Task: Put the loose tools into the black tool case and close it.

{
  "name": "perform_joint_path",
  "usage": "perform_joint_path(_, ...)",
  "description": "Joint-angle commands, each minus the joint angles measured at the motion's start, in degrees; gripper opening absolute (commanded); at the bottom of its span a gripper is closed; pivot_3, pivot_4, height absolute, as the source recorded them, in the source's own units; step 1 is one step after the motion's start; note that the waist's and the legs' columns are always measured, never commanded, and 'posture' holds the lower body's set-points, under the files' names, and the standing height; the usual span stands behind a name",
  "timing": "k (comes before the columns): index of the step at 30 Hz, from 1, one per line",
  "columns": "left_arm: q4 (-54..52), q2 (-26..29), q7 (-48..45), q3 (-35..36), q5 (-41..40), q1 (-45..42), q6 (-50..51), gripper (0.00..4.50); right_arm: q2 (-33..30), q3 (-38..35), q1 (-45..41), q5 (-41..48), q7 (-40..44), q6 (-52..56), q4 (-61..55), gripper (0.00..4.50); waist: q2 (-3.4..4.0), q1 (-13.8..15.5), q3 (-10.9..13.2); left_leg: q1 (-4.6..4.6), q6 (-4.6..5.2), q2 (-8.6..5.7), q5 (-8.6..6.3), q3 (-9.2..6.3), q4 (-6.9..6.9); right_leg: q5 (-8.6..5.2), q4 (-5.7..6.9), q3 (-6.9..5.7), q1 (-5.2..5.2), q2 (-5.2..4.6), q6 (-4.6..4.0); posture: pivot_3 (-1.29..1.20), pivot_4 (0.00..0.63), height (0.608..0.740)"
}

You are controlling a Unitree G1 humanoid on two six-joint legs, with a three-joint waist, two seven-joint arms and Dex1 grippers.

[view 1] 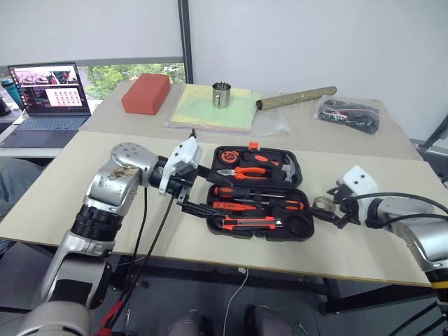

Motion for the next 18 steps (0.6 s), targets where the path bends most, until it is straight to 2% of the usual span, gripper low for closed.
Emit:
perform_joint_path(1,-1.6,0.9,1.0,0.5,-0.4,0.3,-1.2,4.45,0.1,-5.9,-2.2,2.8,1.3,3.5,0.8,4.5,0.01,-0.1,0.0,0.0,0.0,0.0,0.0,0.0,0.0,0.02,0.0,0.01,0.0,-0.01,0.01,0.0,0.15,0.74)
perform_joint_path(9,1.9,0.1,3.6,-2.1,4.1,0.0,-7.3,4.45,-1.7,-4.0,0.5,-3.4,2.8,-0.1,2.3,4.5,0.04,-0.2,0.0,0.03,-0.03,0.01,0.01,0.01,-0.02,0.01,0.02,-0.01,-0.01,-0.02,-0.02,0.0,0.15,0.74)
perform_joint_path(13,8.4,-6.0,9.1,-5.2,8.0,-2.4,-8.8,4.45,1.2,-10.3,0.6,3.7,4.8,2.7,-4.9,4.5,0.08,-0.1,0.0,0.04,-0.03,0.0,0.02,0.05,0.0,0.04,0.03,0.01,0.01,0.0,0.02,0.0,0.15,0.74)
perform_joint_path(17,13.6,-10.6,8.1,-8.7,10.3,-3.3,-12.6,3.35,1.6,-17.1,5.0,13.8,9.1,6.7,-16.5,4.5,0.08,0.1,0.0,0.03,-0.04,0.0,0.03,0.0,0.0,0.08,0.03,0.01,0.01,0.03,0.03,0.0,0.15,0.74)
perform_joint_path(18,14.8,-11.5,8.4,-9.4,11.1,-3.6,-13.3,2.91,1.5,-18.2,6.1,15.8,9.7,7.7,-18.8,4.5,0.08,0.1,0.0,0.03,-0.03,0.0,0.02,-0.02,-0.01,0.11,0.02,0.0,0.03,0.06,-0.05,0.0,0.15,0.74)
